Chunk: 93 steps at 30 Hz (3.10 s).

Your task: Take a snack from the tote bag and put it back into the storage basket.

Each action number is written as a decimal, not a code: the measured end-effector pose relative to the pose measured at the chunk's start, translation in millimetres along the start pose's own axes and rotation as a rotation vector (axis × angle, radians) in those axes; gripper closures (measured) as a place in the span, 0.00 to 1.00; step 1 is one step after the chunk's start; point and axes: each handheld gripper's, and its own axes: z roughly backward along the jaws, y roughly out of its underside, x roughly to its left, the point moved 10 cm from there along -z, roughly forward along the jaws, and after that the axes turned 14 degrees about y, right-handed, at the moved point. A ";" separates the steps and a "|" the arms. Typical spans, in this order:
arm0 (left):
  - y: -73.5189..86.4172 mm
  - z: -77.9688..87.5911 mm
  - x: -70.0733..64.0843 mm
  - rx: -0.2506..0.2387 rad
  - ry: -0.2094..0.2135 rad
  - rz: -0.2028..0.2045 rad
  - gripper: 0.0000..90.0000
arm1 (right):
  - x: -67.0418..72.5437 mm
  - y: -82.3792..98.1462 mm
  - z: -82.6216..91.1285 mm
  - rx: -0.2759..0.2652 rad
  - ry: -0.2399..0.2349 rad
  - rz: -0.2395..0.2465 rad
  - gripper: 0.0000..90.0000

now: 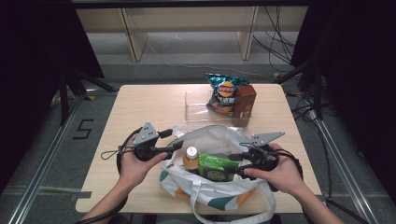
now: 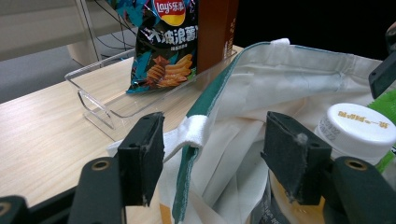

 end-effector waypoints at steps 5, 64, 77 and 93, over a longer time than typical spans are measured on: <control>0.5 -1.5 -0.7 -0.004 0.009 0.005 0.42 | -0.5 5.8 -4.5 0.028 0.010 0.007 0.54; -0.8 2.1 3.0 -0.011 -0.003 0.008 0.42 | -10.7 0.3 6.8 0.008 0.125 0.138 0.86; -0.2 1.6 2.5 -0.004 -0.005 0.001 0.42 | -16.5 -9.0 15.9 -0.032 0.152 0.133 0.87; 0.3 1.1 2.3 -0.001 -0.006 0.003 0.42 | -27.6 -21.3 27.0 -0.078 0.192 0.140 0.87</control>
